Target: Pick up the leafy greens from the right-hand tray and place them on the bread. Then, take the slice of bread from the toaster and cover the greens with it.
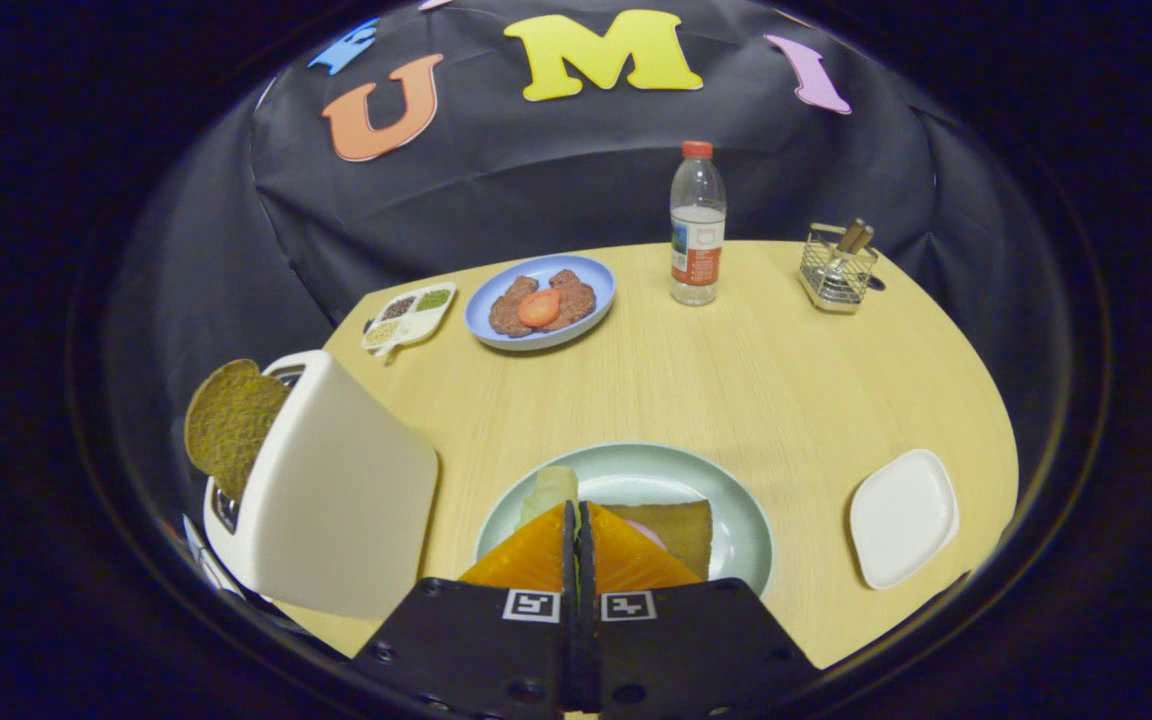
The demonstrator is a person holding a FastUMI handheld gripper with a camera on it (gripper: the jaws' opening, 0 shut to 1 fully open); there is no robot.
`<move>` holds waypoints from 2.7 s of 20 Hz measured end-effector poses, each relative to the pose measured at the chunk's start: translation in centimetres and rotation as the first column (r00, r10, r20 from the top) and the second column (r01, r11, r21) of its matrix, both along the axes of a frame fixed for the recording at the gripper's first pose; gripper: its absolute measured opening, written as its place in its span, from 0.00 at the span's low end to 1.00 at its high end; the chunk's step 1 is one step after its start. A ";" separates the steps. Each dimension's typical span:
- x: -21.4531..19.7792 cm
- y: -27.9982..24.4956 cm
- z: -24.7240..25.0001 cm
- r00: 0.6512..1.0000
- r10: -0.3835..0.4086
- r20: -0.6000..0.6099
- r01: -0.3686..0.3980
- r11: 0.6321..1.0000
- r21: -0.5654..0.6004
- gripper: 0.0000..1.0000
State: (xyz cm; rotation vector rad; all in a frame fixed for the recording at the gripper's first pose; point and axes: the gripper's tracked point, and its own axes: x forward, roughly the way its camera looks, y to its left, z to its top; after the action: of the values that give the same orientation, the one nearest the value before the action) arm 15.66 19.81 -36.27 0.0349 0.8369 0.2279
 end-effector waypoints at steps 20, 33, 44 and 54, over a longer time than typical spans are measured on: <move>-1.8 0.0 6.8 0.986 0.005 0.168 0.013 0.994 -0.109 0.67; -7.5 7.7 18.0 0.913 0.037 0.407 -0.019 0.999 -0.050 0.94; -7.7 17.3 14.8 0.922 0.092 0.375 -0.062 0.994 -0.092 0.94; -4.3 20.9 10.5 0.977 0.025 0.210 0.000 0.993 -0.119 0.79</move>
State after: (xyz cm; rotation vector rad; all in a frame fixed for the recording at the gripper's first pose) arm 11.38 40.67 -25.82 -0.1044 0.6379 0.1902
